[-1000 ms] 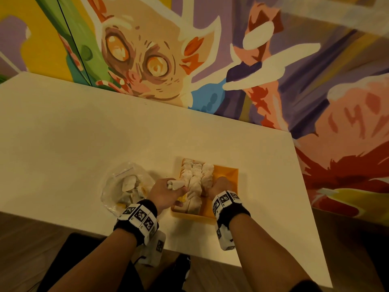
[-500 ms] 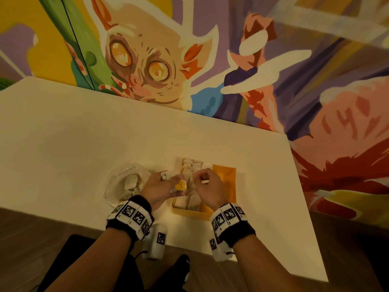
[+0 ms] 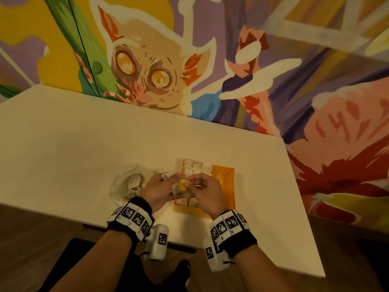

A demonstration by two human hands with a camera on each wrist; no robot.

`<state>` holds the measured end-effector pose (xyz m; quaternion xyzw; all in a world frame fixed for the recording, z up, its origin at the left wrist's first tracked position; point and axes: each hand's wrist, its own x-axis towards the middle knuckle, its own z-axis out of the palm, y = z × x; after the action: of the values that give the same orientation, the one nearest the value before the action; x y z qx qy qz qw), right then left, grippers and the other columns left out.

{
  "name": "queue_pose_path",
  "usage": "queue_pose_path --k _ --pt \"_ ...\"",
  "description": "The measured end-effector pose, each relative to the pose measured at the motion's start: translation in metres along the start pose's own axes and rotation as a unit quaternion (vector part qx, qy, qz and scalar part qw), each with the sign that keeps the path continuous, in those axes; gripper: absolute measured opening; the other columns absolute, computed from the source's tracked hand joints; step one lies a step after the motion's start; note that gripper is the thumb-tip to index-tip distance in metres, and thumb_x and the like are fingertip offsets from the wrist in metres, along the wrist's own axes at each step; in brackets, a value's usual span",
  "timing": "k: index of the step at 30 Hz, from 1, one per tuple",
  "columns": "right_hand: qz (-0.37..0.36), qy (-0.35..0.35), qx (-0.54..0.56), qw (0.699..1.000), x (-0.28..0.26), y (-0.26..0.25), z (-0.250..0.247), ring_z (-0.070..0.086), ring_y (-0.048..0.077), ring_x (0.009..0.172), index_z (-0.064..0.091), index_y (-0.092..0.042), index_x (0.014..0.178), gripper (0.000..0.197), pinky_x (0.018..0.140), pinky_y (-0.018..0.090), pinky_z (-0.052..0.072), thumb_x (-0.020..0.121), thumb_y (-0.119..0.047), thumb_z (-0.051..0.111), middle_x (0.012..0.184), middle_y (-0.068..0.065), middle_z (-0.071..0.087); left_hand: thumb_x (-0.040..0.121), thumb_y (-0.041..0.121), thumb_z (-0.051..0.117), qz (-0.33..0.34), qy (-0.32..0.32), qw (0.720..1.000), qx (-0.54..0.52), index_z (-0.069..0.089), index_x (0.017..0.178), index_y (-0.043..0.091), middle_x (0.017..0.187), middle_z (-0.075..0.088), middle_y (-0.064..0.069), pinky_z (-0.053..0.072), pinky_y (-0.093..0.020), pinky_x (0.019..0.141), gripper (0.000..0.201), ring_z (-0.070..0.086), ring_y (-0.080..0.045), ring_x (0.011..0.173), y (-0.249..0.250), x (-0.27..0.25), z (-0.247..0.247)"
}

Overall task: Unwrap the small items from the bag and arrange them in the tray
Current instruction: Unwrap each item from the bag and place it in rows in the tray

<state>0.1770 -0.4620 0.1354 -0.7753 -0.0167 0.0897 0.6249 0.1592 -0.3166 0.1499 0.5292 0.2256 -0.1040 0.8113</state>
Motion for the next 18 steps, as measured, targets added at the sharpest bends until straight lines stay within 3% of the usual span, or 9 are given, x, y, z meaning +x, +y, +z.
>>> queue_pose_path --k 3,6,8,11,13,16,18 --pt "0.007 0.019 0.039 0.999 -0.003 -0.005 -0.006 0.069 0.01 0.066 0.07 -0.014 0.087 0.014 0.067 0.037 0.061 0.082 -0.001 0.073 0.082 0.001 0.068 0.093 0.016 0.063 -0.002 0.003 1.0 0.012 0.066 0.094 0.0 0.083 0.069 -0.013 0.06 -0.047 0.074 0.016 0.069 -0.03 0.076 -0.002 -0.002 0.001" --pt "-0.018 0.049 0.023 0.998 -0.002 -0.006 -0.013 0.066 0.013 0.066 0.067 -0.02 0.084 0.019 0.061 0.03 0.057 0.082 -0.002 0.073 0.081 0.0 0.068 0.089 0.021 0.069 0.008 -0.01 0.999 0.034 0.066 0.092 0.007 0.086 0.065 -0.014 0.058 -0.037 0.063 0.014 0.064 -0.027 0.074 -0.003 -0.003 -0.001" --pt "-0.04 0.054 -0.008 0.998 -0.001 -0.007 -0.018 0.064 0.009 0.067 0.066 -0.024 0.082 0.02 0.062 0.023 0.053 0.082 -0.005 0.074 0.076 -0.005 0.068 0.087 0.022 0.071 0.035 -0.021 0.997 0.065 0.066 0.089 0.01 0.083 0.063 -0.012 0.053 -0.03 0.057 0.013 0.059 -0.02 0.068 -0.002 -0.003 -0.003" --pt "-0.068 0.026 -0.063 0.995 -0.002 -0.011 -0.022 0.065 0.005 0.071 0.065 -0.027 0.083 0.019 0.067 0.017 0.052 0.083 -0.011 0.074 0.072 -0.007 0.068 0.083 0.021 0.075 0.082 -0.026 0.986 0.141 0.07 0.103 0.01 0.071 0.065 -0.001 0.048 -0.027 0.054 0.023 0.058 -0.012 0.063 0.0 0.0 -0.007" --pt "-0.079 -0.004 -0.097 0.992 -0.005 -0.017 -0.022 0.066 0.004 0.074 0.065 -0.027 0.085 0.018 0.067 0.015 0.051 0.084 -0.011 0.073 0.074 -0.006 0.069 0.081 0.017 0.076 0.119 -0.06 0.97 0.203 0.072 0.104 0.013 0.068 0.066 0.005 0.046 -0.026 0.054 0.023 0.057 -0.009 0.062 0.003 -0.001 -0.006" --pt "-0.095 -0.034 -0.112 0.989 -0.006 -0.028 -0.023 0.065 -0.002 0.07 0.065 -0.022 0.086 0.021 0.06 0.011 0.048 0.084 -0.002 0.07 0.075 -0.008 0.07 0.08 0.013 0.077 0.185 -0.082 0.931 0.306 0.075 0.095 0.011 0.073 0.069 0.009 0.044 -0.015 0.056 0.015 0.058 0.002 0.059 0.008 0.0 -0.003" --pt "-0.097 -0.038 -0.105 0.989 -0.003 -0.033 -0.026 0.065 -0.002 0.067 0.064 -0.02 0.087 0.022 0.058 0.011 0.046 0.083 0.001 0.069 0.072 -0.007 0.07 0.079 0.017 0.079 0.224 -0.071 0.908 0.347 0.077 0.092 0.015 0.08 0.073 0.007 0.048 -0.018 0.065 0.013 0.065 -0.003 0.069 0.011 0.005 -0.004"
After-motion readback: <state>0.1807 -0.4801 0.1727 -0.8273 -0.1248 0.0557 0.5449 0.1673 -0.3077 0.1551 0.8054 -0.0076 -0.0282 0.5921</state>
